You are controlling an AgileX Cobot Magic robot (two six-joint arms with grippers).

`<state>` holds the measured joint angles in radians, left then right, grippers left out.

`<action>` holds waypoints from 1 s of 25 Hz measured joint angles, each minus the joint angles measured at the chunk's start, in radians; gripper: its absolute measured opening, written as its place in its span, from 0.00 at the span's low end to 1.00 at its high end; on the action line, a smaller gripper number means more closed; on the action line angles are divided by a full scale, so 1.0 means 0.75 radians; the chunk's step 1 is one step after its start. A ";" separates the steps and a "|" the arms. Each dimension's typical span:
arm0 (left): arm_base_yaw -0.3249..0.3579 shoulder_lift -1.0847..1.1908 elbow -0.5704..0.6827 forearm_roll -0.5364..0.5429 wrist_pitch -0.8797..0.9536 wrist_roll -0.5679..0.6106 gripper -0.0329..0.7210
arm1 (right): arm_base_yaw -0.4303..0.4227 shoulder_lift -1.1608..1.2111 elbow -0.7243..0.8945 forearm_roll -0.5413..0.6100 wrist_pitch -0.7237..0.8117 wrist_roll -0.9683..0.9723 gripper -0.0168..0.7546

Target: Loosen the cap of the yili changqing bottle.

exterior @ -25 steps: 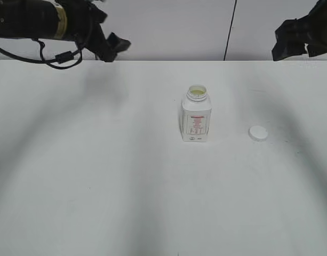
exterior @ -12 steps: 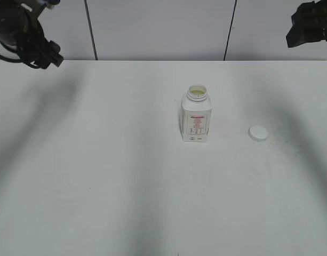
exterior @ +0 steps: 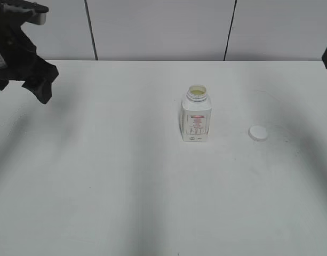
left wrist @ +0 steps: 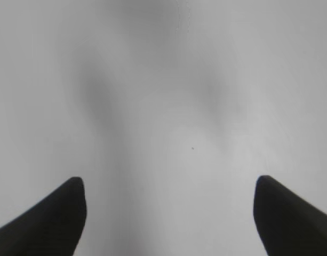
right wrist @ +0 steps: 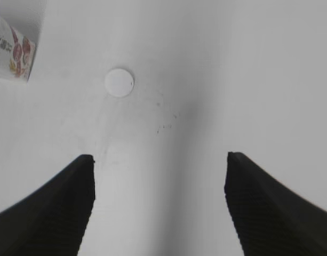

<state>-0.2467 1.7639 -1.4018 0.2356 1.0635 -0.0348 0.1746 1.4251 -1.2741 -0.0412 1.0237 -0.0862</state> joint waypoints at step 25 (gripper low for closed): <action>0.000 -0.852 0.624 -0.204 -0.012 0.102 0.81 | -0.083 -0.329 0.253 0.163 0.178 -0.179 0.79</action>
<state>-0.2467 1.1253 -0.9336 0.0829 1.0542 0.0417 0.1124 1.1787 -1.0846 0.0808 1.1570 -0.2201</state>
